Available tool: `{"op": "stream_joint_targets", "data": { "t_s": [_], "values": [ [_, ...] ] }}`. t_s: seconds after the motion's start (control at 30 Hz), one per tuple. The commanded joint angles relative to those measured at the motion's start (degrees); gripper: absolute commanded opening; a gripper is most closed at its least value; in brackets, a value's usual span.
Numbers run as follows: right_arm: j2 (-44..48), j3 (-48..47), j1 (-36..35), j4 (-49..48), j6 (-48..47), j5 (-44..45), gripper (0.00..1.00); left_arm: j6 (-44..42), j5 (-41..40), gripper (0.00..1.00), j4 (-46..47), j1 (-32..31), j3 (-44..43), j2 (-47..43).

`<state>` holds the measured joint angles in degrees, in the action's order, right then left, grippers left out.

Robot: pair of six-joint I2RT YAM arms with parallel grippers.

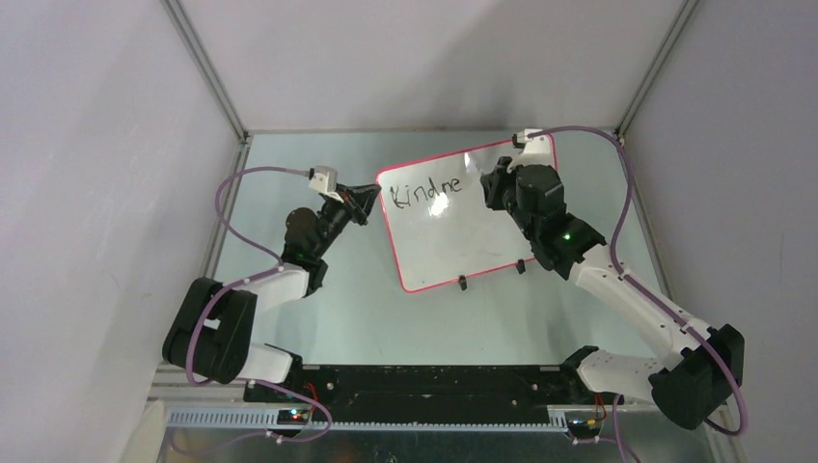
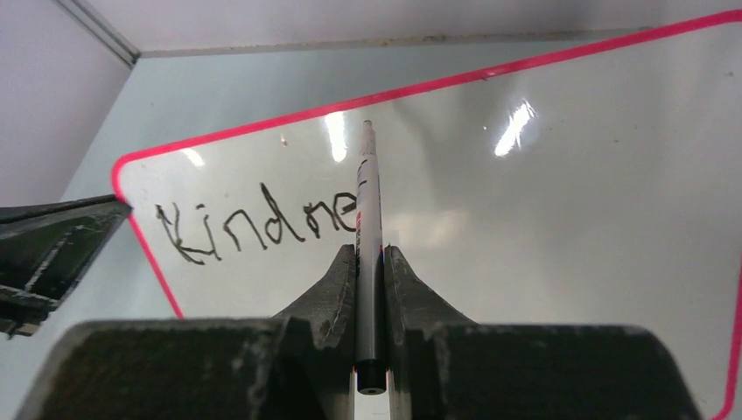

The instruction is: Write a sentence on the whiteboard

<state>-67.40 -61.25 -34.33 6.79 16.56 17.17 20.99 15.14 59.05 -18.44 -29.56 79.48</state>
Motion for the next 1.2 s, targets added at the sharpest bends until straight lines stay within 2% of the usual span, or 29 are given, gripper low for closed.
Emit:
{"op": "stream_joint_targets", "data": {
  "t_s": [0.0, 0.13, 0.3, 0.37, 0.5, 0.63, 0.77, 0.93, 1.03, 1.17],
  "values": [
    [2.0, 1.3, 0.7, -3.3, -2.2, 3.3, 0.0, -0.9, 0.1, 0.26, 2.4, 0.2, -0.9, 0.0],
    [4.7, 3.1, 2.1, -4.2, -1.2, 2.3, 0.0, -0.9, -0.4, 0.48, 1.2, 0.1, -1.0, -0.6],
    [10.3, 7.2, 3.4, -7.8, -0.6, 2.3, 0.0, 0.8, -0.3, 0.66, 1.2, -0.2, 0.3, -2.1],
    [11.8, 7.6, 4.1, -7.5, -0.3, 2.8, 0.0, 2.0, -0.5, 0.79, 1.1, -0.2, 1.3, -3.3],
    [14.3, 8.3, 6.0, -7.1, 0.2, 1.9, 0.0, 3.7, -4.2, 0.95, -2.3, -0.3, 4.4, -7.8],
    [17.1, 9.0, 7.9, -5.1, 0.5, -0.5, 0.0, 5.0, -5.7, 0.99, -5.6, -0.7, 9.1, -13.3],
    [20.0, 9.9, 10.1, -4.1, 0.1, -2.6, 0.0, 5.3, -5.3, 0.99, -8.6, -3.7, 11.7, -17.3],
    [22.4, 10.0, 12.2, -2.3, -0.1, -5.6, 0.0, 10.2, 1.6, 0.96, -4.1, -4.5, 12.0, -14.4],
    [23.5, 10.1, 13.4, -1.7, -0.6, -6.9, 0.0, 11.8, 3.1, 0.94, -6.7, -4.5, 10.1, -13.6],
    [24.7, 10.8, 14.7, -1.6, -0.7, -8.3, 0.0, 10.0, 1.2, 0.92, -13.1, -4.6, 9.4, -15.0]
  ]
}}
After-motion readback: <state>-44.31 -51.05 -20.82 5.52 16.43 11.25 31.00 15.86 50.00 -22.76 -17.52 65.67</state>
